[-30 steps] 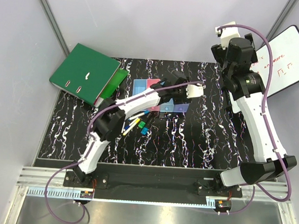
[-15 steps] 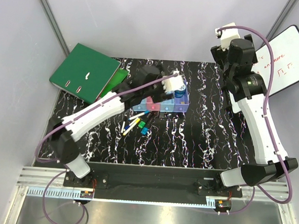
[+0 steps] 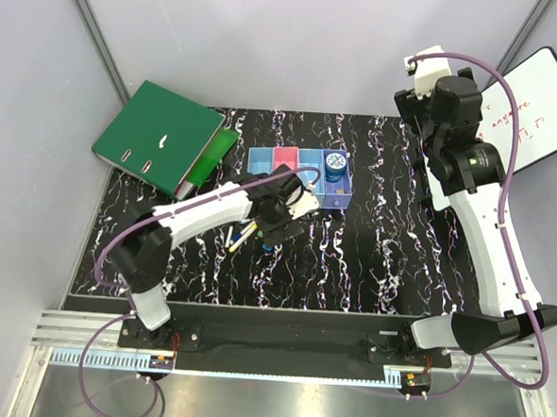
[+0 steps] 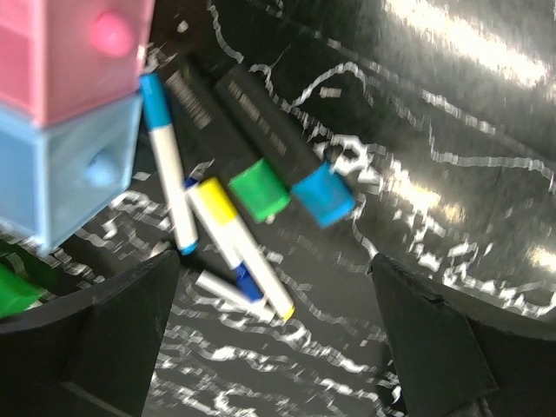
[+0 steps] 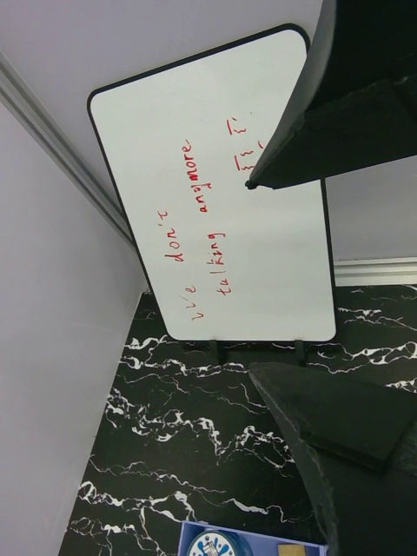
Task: Sort the stationery into containers
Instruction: Pick up the stationery from the center of the board.
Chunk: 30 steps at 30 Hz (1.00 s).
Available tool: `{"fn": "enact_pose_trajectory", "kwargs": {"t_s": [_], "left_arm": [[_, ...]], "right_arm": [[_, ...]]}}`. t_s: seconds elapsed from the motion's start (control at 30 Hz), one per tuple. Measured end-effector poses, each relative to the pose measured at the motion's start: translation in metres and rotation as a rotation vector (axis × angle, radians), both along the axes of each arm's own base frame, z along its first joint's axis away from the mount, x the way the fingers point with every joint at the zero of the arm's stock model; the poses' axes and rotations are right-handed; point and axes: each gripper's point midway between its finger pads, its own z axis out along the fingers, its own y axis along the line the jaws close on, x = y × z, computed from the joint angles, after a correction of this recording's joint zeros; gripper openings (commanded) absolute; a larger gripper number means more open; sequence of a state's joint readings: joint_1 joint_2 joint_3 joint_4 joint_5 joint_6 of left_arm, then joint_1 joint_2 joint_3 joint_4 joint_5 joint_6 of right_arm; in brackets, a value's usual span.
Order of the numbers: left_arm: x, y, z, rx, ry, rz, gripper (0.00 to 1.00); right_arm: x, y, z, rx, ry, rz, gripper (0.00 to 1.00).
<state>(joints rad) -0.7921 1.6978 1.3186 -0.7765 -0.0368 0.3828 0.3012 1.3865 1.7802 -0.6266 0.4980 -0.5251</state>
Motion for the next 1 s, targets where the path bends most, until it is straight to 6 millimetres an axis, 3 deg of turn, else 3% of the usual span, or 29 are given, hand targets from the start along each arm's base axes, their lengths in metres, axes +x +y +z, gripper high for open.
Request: {"fn": "enact_pose_trajectory", "kwargs": {"t_s": [0.2,0.67,1.0], "left_arm": [[0.005,-0.016,-0.029,0.027,0.093,0.046,0.99],[-0.011,-0.032,-0.056,-0.003,0.247,0.082,0.99],[-0.017,-0.031,-0.079,0.029,0.304,0.09,0.99]], "right_arm": [[-0.004,0.002,0.001,0.006,0.0,0.02,0.88],[-0.011,0.002,0.006,0.018,-0.017,0.028,0.88],[-0.01,0.002,0.004,0.02,-0.013,0.028,0.88]]}}
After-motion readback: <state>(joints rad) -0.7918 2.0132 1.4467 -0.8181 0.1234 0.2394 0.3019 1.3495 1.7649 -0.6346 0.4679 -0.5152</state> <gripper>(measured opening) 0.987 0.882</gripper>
